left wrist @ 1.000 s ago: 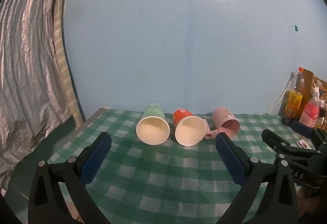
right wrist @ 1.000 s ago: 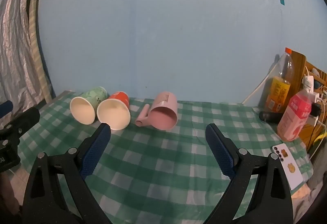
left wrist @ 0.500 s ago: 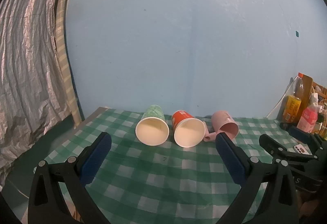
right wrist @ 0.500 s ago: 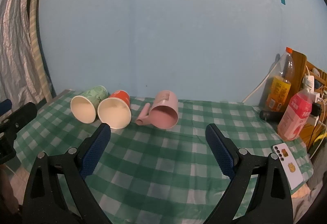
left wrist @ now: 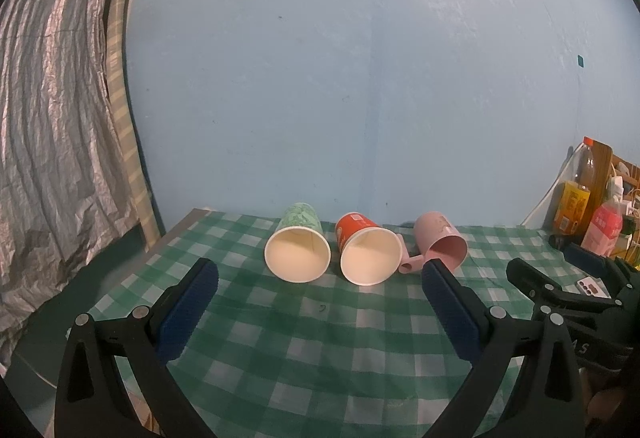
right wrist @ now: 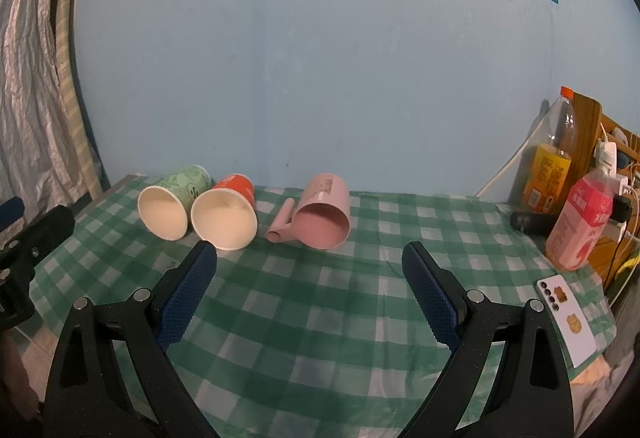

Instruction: Flip cup upside down

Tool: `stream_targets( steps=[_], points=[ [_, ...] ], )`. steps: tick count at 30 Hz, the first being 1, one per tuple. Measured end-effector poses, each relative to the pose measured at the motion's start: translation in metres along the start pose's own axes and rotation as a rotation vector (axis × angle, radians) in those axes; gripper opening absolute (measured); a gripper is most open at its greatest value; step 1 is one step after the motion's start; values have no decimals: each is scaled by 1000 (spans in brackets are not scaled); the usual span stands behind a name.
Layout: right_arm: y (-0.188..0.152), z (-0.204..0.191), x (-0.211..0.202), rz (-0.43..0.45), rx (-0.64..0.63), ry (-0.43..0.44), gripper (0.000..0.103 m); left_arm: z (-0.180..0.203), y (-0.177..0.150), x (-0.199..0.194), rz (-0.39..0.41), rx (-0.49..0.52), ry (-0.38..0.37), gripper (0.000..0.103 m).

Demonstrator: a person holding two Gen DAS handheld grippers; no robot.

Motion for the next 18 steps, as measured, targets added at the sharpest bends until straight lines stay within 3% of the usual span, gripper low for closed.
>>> stream_targets(
  steps=[18],
  points=[
    [0,0,-1,-3,1,0,93,3,-3,1,-10,7,-2,103]
  ],
)
Point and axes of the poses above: each gripper's, at about its wrist camera, not at the fingertips, and x roughly the way its jaws point, z to its right, y to its top, the point moved 6 cm from there along x, roughly the way its jaws point, and after that the axes turned 4 degrees about y, right-handed, at the moved point
